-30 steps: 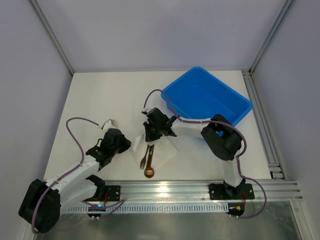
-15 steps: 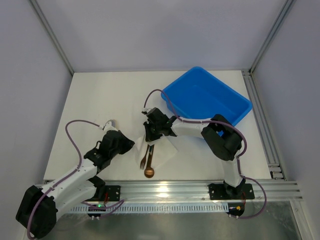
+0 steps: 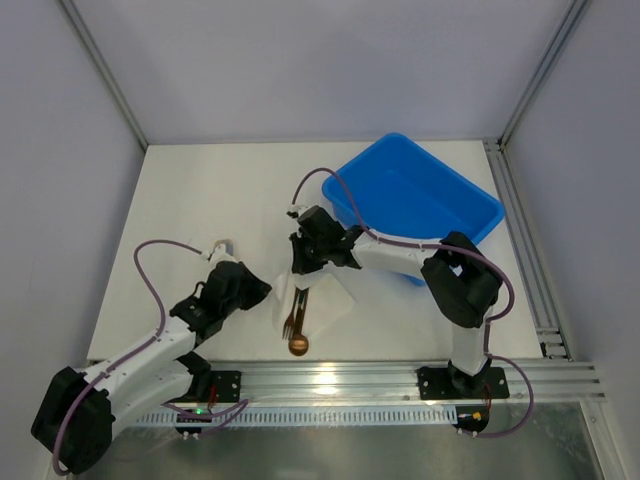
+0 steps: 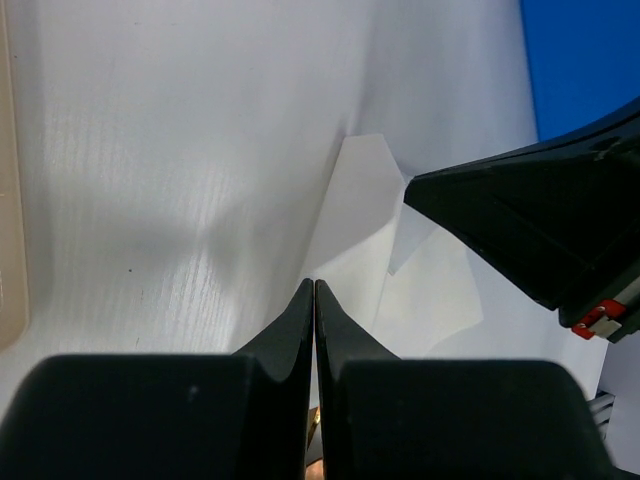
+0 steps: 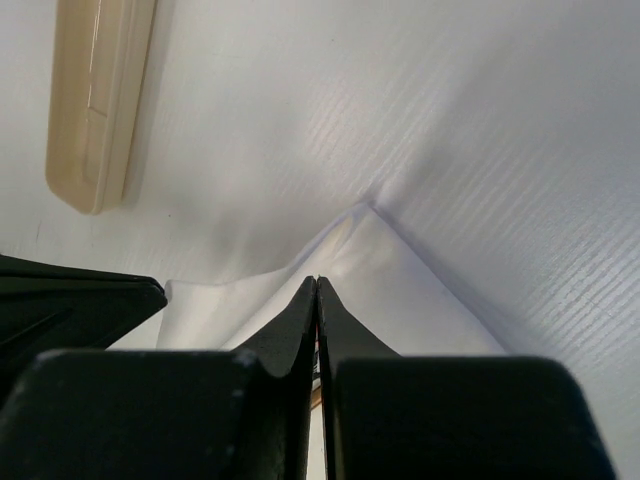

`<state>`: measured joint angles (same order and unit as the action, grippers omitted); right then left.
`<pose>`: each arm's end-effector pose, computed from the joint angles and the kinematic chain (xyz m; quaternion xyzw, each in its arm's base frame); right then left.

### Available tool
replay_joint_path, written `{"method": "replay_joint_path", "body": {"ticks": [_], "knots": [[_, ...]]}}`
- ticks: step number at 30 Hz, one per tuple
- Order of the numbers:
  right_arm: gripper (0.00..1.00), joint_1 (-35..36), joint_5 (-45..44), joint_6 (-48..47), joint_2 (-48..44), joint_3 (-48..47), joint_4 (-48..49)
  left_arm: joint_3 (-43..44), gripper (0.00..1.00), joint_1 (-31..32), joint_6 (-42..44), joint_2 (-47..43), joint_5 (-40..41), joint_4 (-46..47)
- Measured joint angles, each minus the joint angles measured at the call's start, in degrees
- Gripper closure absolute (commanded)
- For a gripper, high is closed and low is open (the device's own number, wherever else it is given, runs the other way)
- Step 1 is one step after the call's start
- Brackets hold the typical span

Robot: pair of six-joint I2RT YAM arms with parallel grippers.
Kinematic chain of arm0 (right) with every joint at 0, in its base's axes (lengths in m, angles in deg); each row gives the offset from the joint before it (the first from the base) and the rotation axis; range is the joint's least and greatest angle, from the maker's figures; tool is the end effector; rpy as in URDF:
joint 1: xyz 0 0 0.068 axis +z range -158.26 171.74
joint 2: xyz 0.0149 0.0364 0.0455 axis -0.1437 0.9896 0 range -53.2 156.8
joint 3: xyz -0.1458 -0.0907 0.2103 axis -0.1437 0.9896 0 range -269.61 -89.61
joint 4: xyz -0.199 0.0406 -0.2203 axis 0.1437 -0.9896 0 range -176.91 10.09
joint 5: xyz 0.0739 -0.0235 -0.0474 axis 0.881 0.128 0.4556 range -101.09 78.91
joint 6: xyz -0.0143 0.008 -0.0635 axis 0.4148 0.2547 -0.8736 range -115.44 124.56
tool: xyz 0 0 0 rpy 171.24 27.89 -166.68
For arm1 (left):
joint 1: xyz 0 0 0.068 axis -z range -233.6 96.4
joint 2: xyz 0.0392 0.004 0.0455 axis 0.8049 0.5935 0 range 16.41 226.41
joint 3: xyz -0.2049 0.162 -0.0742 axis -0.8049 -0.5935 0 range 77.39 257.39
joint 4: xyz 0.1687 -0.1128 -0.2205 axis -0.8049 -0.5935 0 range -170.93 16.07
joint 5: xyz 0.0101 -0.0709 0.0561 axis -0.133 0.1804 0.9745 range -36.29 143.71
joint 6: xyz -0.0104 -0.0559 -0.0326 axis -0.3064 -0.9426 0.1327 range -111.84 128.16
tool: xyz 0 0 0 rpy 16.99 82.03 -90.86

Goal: Place the utensils on the paper napkin and roll it up
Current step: Roll the napkin at the center of the board.

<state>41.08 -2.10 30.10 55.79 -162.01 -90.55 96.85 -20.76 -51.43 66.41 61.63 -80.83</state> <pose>0.2904 0.3506 0.1482 -0.2194 0.9024 0.2790 0.2442 0.1945 -0.1170 0.1454 -0.2367 0.8632 -0.2760 0.3503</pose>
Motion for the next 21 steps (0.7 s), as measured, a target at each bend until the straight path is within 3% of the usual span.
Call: {"method": "replay_joint_path", "body": {"ticks": [21], "knots": [[0.96,-1.2,-1.2,-0.2,-3.6,9.0,0.9,3.1,1.0,4.5,-0.2,4.5,0.0,1.5]]}}
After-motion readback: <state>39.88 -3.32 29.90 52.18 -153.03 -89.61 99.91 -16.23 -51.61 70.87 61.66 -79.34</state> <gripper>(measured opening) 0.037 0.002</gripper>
